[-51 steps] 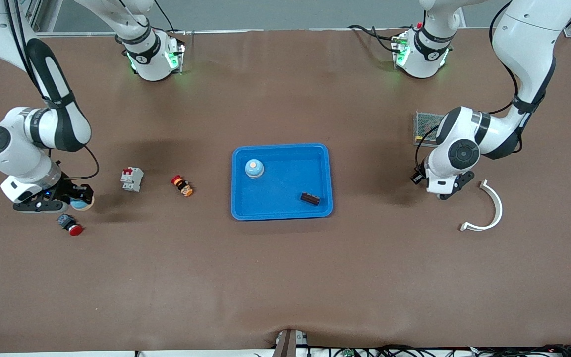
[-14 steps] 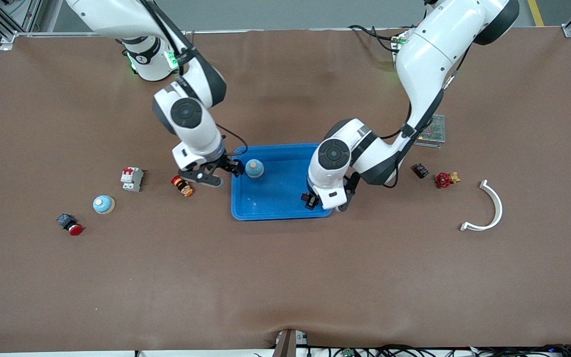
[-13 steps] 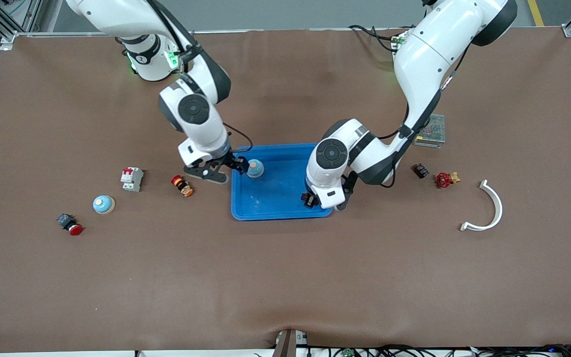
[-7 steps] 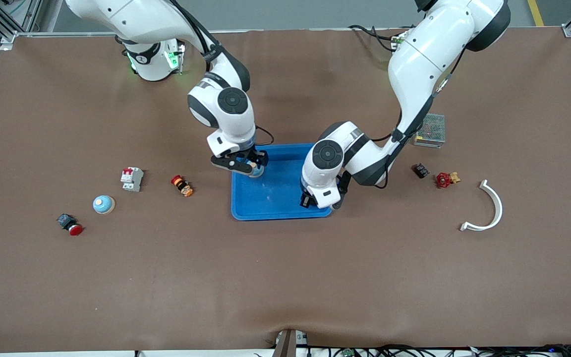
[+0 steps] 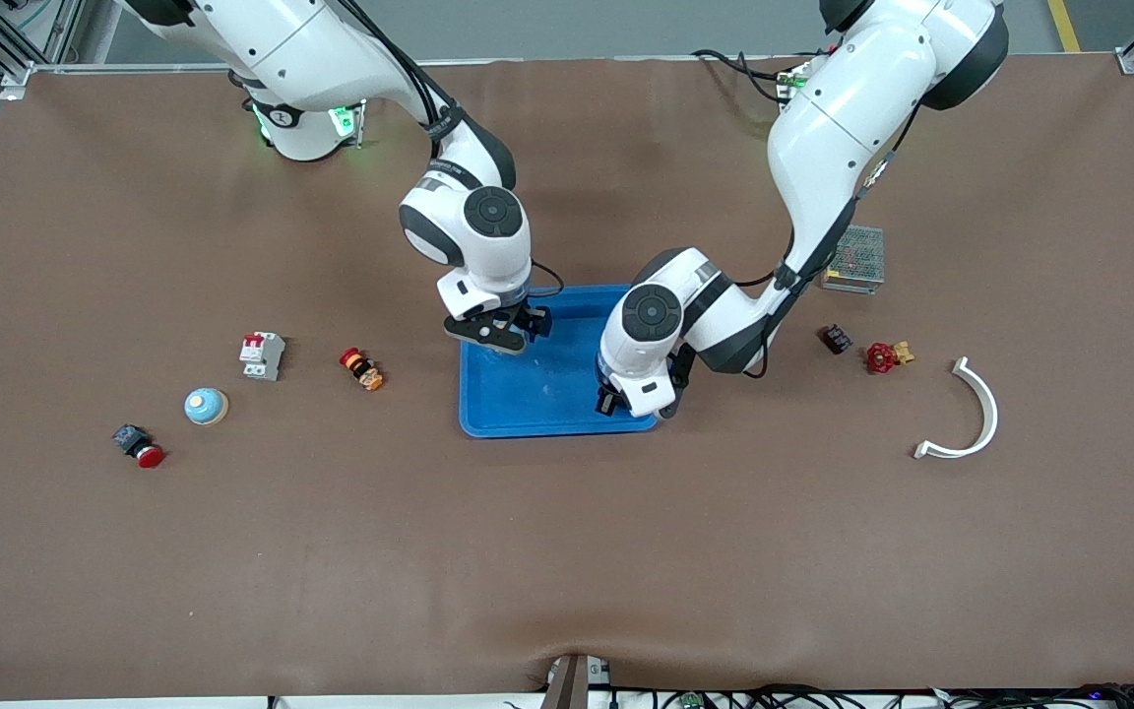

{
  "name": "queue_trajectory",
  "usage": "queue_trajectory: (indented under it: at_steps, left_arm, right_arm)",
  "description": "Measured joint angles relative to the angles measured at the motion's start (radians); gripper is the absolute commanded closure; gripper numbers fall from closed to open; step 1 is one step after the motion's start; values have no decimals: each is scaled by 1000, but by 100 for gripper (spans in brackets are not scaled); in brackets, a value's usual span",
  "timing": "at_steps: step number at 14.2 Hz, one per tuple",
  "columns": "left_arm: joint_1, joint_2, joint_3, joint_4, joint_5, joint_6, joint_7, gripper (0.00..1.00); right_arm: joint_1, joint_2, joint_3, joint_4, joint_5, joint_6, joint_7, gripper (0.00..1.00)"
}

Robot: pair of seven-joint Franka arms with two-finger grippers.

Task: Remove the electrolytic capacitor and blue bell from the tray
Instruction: 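Grasp the second bell with the right gripper while the left gripper grasps the capacitor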

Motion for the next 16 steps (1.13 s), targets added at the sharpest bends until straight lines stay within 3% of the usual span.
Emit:
queue_trajectory:
  at_steps: [6, 7, 9, 10, 11, 12, 16]
  left_arm:
    - [-9, -12, 0, 19, 29, -12, 1, 100]
    - [-9, -20, 0, 24, 30, -31, 1, 100]
    - [-6, -50, 0, 32, 31, -83, 4, 100]
    - [-4, -71, 0, 33, 32, -110, 14, 100]
    - [0, -93, 0, 33, 32, -138, 26, 100]
    - [5, -115, 1, 34, 32, -169, 43, 100]
    - [54, -194, 1, 32, 32, -277, 166, 100]
  right_arm:
    - [0, 31, -13, 0, -42, 23, 37, 0]
    - [1, 35, -13, 0, -54, 26, 47, 11]
    - [5, 40, -13, 0, -65, 33, 60, 43]
    - [11, 41, -13, 1, -66, 35, 61, 62]
    - [16, 41, -13, 1, -67, 34, 64, 90]
    - [18, 40, -13, 3, -68, 32, 67, 100]
    - [19, 40, -18, 24, -68, 28, 82, 100]
